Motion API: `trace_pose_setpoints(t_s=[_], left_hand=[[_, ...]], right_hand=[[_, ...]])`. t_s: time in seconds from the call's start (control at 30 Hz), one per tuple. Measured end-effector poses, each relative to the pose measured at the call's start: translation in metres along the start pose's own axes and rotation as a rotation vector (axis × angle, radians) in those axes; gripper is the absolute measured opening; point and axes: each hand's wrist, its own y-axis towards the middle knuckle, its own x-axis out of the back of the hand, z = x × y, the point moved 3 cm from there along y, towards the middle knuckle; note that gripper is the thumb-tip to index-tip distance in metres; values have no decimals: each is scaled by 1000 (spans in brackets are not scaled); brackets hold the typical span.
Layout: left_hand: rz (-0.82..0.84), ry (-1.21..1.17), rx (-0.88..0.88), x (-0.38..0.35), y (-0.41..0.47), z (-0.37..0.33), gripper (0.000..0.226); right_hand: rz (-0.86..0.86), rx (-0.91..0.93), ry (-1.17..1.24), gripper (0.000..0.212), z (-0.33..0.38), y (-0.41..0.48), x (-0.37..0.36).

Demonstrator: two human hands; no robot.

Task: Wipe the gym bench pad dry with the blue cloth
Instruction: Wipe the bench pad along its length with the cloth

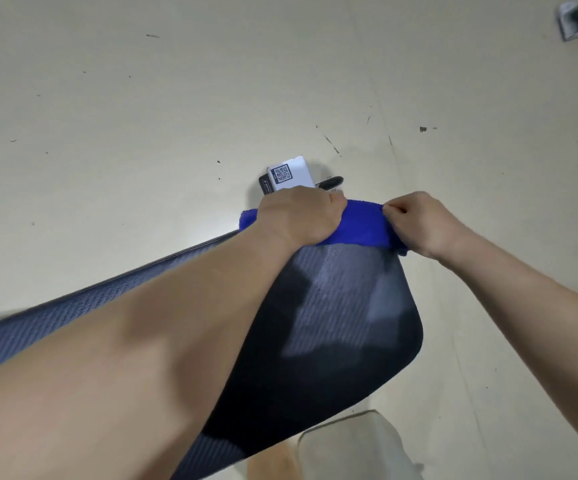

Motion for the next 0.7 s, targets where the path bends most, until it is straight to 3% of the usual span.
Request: trace_pose_setpoints(t_s=[0.13,0.27,0.4,0.5,0.63,0.7], left_hand=[[-57,-13,-42,0,7,-29,29],[46,166,-153,-5,15,-51,29],[109,392,-214,-17,15,-80,36],[172,630,-380,-37,-3,-109,33],[325,821,-584,-87,-34,-138,23],[317,862,-638,-96,-40,-135,25]], right_hand=[[48,-82,127,40,-23,-25,-10],[89,-177,168,42,-37,-39,-15],[170,-278,208,27,-57,-58,-24],[261,-356,144,27,-73,-72,-25],[523,-429,-107,16,-91,-90,-30],[450,-385,-76,28,-97,-94,-37]])
